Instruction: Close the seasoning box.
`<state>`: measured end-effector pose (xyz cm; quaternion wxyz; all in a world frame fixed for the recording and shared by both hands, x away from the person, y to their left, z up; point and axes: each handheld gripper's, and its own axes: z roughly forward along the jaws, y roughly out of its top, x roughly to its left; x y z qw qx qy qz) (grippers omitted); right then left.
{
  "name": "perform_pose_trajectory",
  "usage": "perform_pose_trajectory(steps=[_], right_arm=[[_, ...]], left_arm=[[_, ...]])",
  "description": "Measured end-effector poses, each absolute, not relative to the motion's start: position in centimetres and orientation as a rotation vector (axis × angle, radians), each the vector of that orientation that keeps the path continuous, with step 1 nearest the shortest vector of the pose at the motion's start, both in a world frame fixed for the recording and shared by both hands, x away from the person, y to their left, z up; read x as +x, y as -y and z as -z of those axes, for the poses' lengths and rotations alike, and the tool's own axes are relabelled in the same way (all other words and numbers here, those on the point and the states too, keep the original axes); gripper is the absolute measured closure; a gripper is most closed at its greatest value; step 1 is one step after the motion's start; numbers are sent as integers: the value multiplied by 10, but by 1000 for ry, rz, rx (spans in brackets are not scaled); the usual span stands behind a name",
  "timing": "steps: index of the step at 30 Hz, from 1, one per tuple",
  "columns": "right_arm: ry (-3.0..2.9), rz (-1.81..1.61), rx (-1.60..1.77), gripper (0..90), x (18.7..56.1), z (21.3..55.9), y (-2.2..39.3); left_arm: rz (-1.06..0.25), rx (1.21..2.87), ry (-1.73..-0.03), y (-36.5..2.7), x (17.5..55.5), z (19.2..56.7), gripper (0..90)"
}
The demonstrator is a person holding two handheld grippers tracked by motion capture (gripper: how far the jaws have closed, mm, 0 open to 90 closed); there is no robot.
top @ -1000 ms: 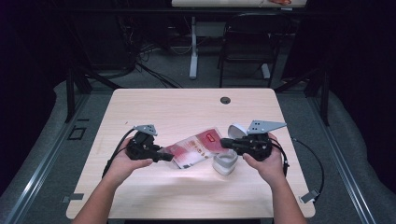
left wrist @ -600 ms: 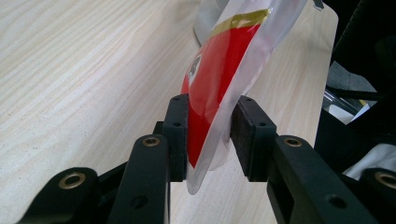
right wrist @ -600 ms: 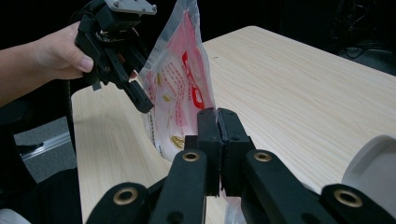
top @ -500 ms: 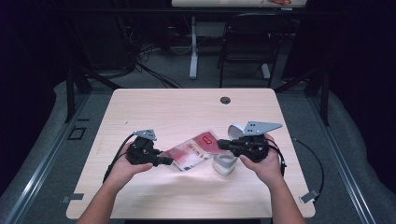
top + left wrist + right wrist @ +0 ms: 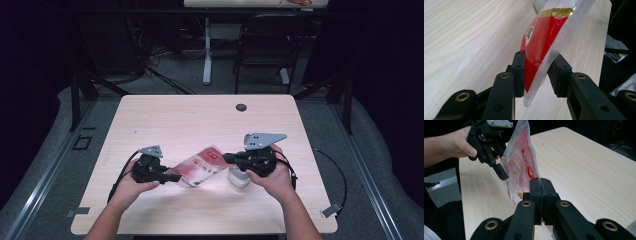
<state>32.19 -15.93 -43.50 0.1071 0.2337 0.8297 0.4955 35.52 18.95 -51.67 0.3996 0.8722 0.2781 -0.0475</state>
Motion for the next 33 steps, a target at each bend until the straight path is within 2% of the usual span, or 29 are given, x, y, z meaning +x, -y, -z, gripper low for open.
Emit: perform_pose_trajectory(steps=[9,15,20,33], right_arm=[[-2518,-1374,668,900,327,438,145],[-2551,-1326,657,900,332,431,138],[-2572,-1290,633,900,334,424,131],[-2580,-1260,596,900,336,410,113]], left_arm=[[124,2184,-719,-198,355,530,647],[90,2162,-733,-203,355,528,582],[58,2123,-752,-215,353,522,574],[-8,2145,-765,-221,351,521,721]])
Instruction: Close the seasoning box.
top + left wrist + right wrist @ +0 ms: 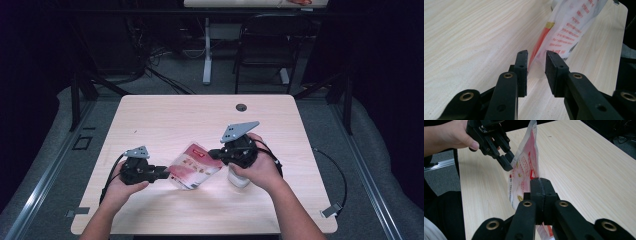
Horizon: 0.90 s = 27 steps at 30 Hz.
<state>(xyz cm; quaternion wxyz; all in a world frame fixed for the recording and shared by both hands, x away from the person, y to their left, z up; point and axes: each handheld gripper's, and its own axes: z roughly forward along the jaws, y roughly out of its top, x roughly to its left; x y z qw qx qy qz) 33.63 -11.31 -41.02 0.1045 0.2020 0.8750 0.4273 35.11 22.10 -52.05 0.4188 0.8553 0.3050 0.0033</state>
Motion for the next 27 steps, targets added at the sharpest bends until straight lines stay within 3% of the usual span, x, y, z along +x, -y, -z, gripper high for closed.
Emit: perform_pose_trajectory(steps=[14,27], right_arm=[[-2577,-1281,575,900,340,405,99],[-2602,-1344,574,880,340,407,91]], left_arm=[[-3,2154,-783,-221,354,527,775],[17,2118,-768,-225,348,525,694]])
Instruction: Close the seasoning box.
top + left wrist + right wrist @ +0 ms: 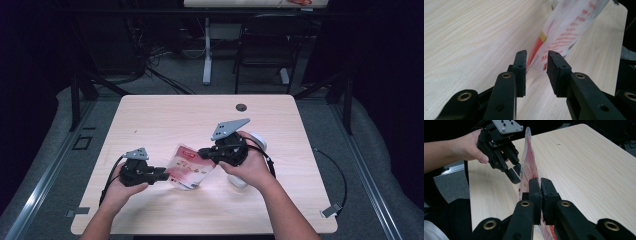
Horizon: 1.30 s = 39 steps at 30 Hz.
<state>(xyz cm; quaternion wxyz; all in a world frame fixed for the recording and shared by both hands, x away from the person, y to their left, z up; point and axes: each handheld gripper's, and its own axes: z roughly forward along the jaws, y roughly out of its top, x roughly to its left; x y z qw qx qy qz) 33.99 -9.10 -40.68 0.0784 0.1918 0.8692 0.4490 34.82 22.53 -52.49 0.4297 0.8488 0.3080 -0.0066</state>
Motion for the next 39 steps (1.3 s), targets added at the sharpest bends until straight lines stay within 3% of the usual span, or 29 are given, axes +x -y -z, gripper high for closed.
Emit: perform_pose_trajectory(steps=[22,39], right_arm=[[-2648,-1376,555,808,339,407,62],[-2537,-1447,586,573,330,395,49]], left_arm=[[-33,2073,-749,-231,337,514,569],[-61,2025,-796,-252,334,515,463]])
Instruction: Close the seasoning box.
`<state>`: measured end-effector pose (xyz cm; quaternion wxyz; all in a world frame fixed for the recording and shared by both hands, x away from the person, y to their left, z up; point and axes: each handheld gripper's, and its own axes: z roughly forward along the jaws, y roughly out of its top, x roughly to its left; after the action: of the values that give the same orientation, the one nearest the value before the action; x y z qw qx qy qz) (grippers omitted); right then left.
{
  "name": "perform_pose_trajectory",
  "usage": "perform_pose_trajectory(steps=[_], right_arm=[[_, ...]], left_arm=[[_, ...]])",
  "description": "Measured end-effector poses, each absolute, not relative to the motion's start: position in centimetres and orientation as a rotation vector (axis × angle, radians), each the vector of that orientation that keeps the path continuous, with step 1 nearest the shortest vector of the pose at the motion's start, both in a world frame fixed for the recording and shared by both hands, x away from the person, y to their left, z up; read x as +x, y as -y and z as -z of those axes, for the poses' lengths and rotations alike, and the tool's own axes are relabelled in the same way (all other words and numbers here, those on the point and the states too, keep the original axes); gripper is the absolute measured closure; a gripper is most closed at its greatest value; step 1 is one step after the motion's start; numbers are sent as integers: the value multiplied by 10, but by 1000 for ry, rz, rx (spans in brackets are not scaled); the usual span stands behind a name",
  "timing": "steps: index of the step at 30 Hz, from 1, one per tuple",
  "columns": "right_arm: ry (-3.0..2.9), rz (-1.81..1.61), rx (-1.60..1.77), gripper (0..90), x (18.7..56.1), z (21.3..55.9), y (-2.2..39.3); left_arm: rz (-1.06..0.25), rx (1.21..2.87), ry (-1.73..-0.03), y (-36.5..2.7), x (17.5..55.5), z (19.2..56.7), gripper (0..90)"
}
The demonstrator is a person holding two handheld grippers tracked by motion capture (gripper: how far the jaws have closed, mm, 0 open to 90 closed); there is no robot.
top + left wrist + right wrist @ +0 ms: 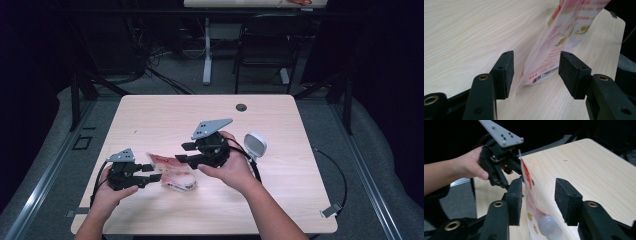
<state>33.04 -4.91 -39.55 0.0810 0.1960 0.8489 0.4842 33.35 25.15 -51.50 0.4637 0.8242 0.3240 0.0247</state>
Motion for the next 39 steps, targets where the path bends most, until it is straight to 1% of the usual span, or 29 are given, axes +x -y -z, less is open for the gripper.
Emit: perform_pose_trajectory(steps=[6,23,26,30,32,35,39], right_arm=[[-2457,-1424,652,480,328,396,58],[-2329,-1396,758,454,317,405,94],[-2311,-1366,803,459,319,409,102],[-2282,-1360,871,524,322,418,116],[-2274,-1368,899,542,322,421,122],[-2265,-1364,938,535,324,424,129],[-2259,-1335,970,555,324,425,140]], left_arm=[[-88,2016,-824,-261,334,513,456],[-126,1952,-904,-288,337,513,459],[-137,1945,-918,-291,336,513,476],[-144,1942,-929,-293,336,514,496],[-146,1942,-931,-294,336,514,497],[-158,1928,-944,-295,336,514,498],[-167,1922,-956,-297,335,513,498]])
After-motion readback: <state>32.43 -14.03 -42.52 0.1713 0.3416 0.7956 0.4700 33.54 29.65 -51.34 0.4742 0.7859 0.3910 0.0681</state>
